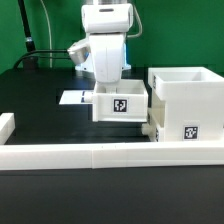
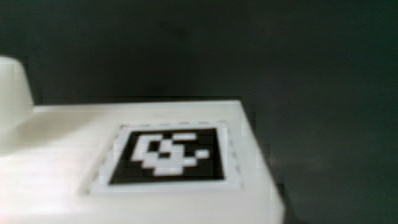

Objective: Assemble drawer

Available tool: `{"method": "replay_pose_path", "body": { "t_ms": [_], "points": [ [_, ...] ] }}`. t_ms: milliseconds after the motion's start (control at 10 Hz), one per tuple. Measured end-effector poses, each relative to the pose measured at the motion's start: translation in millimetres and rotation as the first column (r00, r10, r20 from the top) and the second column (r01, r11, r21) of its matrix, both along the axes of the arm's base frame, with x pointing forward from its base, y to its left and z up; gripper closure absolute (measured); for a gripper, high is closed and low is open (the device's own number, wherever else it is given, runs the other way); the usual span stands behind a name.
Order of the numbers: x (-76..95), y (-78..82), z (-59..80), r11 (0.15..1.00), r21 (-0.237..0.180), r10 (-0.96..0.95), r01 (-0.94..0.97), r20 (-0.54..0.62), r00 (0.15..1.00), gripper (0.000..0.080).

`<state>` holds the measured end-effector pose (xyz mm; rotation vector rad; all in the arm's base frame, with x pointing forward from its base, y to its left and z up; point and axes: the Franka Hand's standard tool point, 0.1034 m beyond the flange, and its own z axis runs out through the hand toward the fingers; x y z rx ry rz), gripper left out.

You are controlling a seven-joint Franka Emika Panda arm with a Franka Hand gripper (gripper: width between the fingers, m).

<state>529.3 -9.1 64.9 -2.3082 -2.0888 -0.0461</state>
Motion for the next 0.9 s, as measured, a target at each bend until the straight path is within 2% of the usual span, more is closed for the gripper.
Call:
{"method": "replay_pose_path", "body": {
  "t_ms": [200, 900],
  "points": [
    [2.7, 5.6, 0.9, 0.999, 0.002, -0.032, 0.032, 0.007, 0.999, 0.0757],
    [-2.2, 1.1, -4.7, 1.000, 0.003, -0.009, 0.009, -0.001, 1.000, 0.0757]
  ]
}}
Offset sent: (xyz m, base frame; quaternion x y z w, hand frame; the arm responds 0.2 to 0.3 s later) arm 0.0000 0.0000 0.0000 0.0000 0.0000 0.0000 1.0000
